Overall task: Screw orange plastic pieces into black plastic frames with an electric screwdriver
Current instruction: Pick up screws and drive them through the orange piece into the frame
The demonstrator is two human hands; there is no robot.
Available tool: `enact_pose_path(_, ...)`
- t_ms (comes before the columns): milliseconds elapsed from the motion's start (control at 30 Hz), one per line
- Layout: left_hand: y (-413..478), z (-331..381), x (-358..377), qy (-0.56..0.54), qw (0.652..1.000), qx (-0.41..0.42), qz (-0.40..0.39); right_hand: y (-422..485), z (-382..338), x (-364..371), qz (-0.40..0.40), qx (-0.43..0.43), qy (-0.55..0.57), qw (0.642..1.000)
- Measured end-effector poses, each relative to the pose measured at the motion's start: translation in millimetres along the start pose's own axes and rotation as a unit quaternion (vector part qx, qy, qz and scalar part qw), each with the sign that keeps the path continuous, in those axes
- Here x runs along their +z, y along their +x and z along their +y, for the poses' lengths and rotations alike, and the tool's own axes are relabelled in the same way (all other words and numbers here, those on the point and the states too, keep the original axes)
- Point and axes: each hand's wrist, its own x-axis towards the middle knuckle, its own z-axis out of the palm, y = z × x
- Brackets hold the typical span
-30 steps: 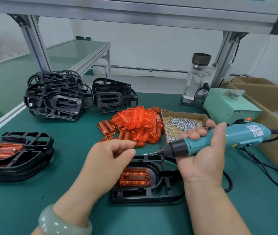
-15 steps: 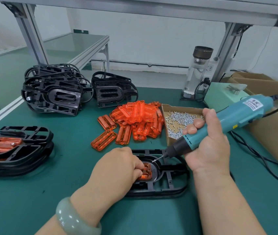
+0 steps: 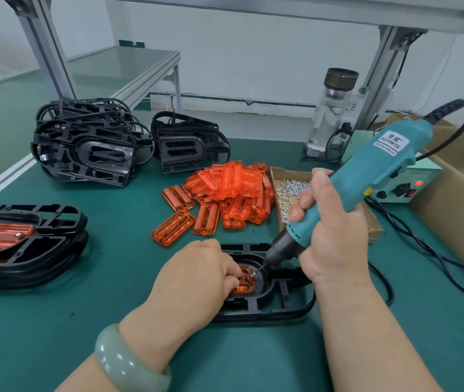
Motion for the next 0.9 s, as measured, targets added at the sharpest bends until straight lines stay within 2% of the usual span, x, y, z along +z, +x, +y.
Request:
enact_pose_path(167,0,0,0,-0.004,1.0,-0.003,0.0,-2,-1,4,-0.011,-0.008,-0.017,1.0)
enact_pose_path(567,0,1,0,0.002,1.0,-0.008,-0.002,-8,-1,17,-0.111,-0.036,-0.067,0.991)
enact_pose_path(900,1,3,-2,0.023,1.0,0.009,-0.02,-6,3,23,-0.256,-0.028,-0.096,0.961)
